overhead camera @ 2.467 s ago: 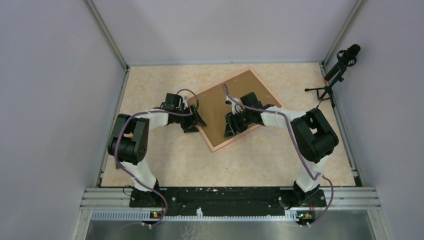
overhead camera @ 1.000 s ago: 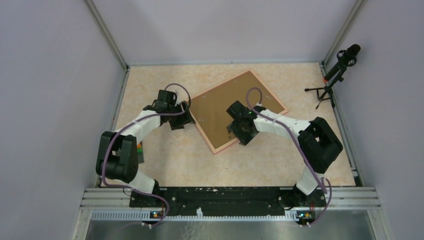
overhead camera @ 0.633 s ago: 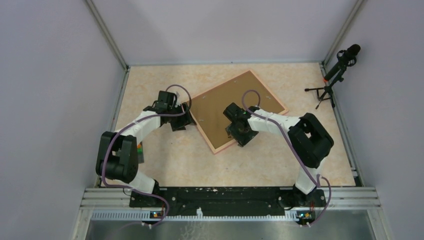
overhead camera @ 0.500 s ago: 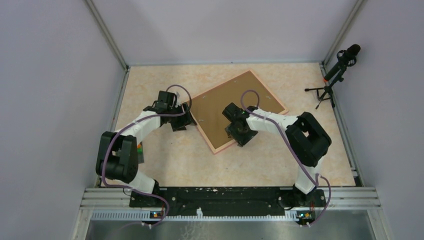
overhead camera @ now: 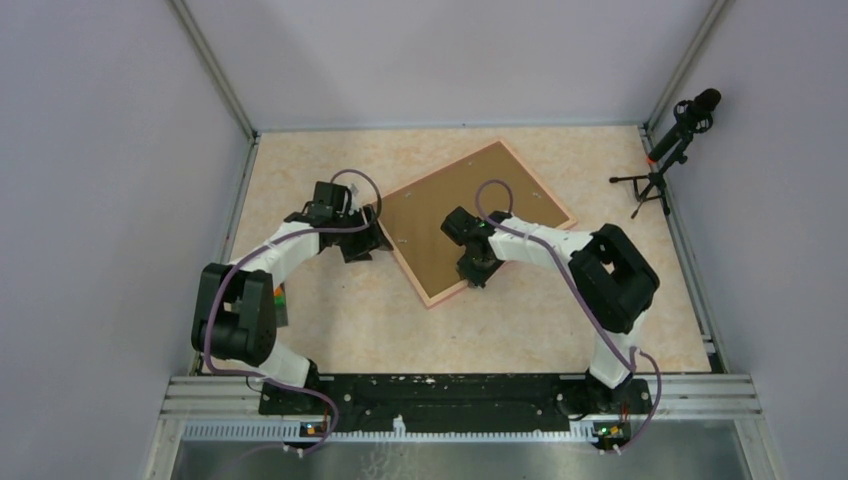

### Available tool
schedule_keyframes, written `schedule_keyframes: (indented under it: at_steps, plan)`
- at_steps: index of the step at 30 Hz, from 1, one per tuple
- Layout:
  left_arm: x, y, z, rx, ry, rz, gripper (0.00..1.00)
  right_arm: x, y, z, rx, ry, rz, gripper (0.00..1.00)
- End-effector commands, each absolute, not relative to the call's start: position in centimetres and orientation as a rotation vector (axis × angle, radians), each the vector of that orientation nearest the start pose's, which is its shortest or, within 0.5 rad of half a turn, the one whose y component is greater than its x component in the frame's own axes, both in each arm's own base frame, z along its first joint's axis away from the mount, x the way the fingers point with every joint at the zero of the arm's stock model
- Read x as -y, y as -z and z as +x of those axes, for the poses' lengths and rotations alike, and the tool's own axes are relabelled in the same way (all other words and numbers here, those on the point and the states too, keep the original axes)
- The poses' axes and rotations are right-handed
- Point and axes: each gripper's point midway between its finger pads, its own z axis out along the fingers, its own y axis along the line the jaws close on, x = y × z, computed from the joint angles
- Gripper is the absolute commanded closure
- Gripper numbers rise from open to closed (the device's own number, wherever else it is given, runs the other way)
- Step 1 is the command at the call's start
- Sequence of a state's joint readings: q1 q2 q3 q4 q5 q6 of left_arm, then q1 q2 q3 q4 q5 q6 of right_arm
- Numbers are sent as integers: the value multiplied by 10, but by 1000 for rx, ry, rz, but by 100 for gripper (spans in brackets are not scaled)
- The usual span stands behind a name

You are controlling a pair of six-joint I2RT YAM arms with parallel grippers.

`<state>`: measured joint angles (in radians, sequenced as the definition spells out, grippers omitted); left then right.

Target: Put the photo into the frame

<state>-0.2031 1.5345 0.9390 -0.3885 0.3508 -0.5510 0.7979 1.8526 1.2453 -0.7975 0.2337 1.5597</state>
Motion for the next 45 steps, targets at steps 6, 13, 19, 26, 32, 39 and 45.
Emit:
schedule_keyframes:
  at_steps: [6, 13, 19, 26, 32, 39, 45]
  plan:
    - [143, -79, 328, -2585, 713, -320, 33, -234, -35, 265, -2656, 18, 433, 100]
    - [158, -91, 325, -2539, 841, -205, 28, -254, -87, 273, -2573, -286, -130, 56]
    - [173, -111, 322, -2463, 960, -53, 24, -226, -94, 286, -2558, -476, -32, 19]
    - [178, -118, 322, -2438, 959, 17, 21, -250, -91, 307, -2551, -582, -27, 18]
    - [181, -124, 323, -2420, 940, 59, 21, -226, -64, 343, -2599, -253, 171, 31]
    - [185, -138, 324, -2415, 943, 80, 20, -215, -32, 316, -2681, -227, 177, 59]
    - [182, -150, 330, -2400, 900, 109, 20, -189, -28, 269, -2745, -215, 123, 83]
